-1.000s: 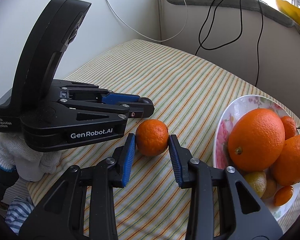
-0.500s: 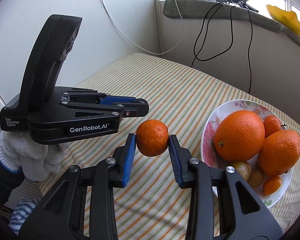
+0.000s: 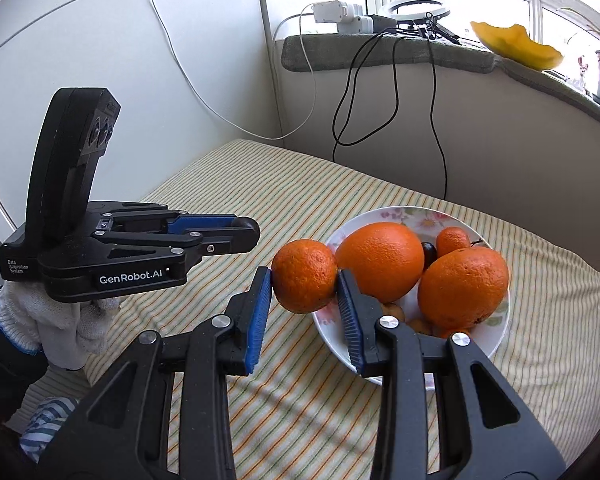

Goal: Organize fruits
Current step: 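Carry the plum and tangerine over the plate and open both grippers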

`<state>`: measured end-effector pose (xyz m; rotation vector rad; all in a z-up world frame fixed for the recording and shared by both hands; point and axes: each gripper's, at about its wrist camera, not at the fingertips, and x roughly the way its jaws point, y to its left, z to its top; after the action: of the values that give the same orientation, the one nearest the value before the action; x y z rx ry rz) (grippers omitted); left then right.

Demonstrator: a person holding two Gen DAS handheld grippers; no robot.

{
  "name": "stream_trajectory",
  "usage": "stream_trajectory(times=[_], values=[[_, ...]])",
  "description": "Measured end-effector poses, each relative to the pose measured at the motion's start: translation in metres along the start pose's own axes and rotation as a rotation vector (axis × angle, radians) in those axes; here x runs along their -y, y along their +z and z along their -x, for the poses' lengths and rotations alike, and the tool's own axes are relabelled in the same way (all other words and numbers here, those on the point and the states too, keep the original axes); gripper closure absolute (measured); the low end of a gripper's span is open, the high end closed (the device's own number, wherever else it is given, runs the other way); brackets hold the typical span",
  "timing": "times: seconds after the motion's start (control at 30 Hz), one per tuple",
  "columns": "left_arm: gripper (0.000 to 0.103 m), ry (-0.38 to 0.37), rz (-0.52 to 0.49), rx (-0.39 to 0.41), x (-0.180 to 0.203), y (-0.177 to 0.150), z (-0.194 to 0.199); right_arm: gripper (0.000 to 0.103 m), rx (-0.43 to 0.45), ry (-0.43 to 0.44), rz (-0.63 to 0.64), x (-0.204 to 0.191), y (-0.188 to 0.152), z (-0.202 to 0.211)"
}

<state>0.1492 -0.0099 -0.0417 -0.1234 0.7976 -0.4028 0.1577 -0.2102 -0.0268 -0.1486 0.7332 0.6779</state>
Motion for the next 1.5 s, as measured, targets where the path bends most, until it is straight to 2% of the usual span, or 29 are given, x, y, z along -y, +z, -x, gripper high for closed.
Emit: stream_trajectory(times=[0.4, 0.83, 1.3, 1.5], values=[[0.081, -0.066, -0.061, 0.002, 0.050, 0.005, -0.009, 0.068, 0.048, -0.050, -0.070, 0.052, 0.016, 0.028], [0.081, -0.121, -0.121, -0.018, 0.094, 0.011, -0.031, 0.068, 0.022, -0.054, -0.085, 0.083, 0.035, 0.008], [0.081, -0.129, -0.126, -0.036, 0.097, 0.021, -0.051, 0.068, -0.040, -0.026, -0.092, 0.100, 0.043, -0.035], [0.081, -0.131, -0.119, -0.037, 0.091, 0.025, -0.056, 0.068, -0.047, -0.020, -0.107, 0.105, 0.041, -0.041]])
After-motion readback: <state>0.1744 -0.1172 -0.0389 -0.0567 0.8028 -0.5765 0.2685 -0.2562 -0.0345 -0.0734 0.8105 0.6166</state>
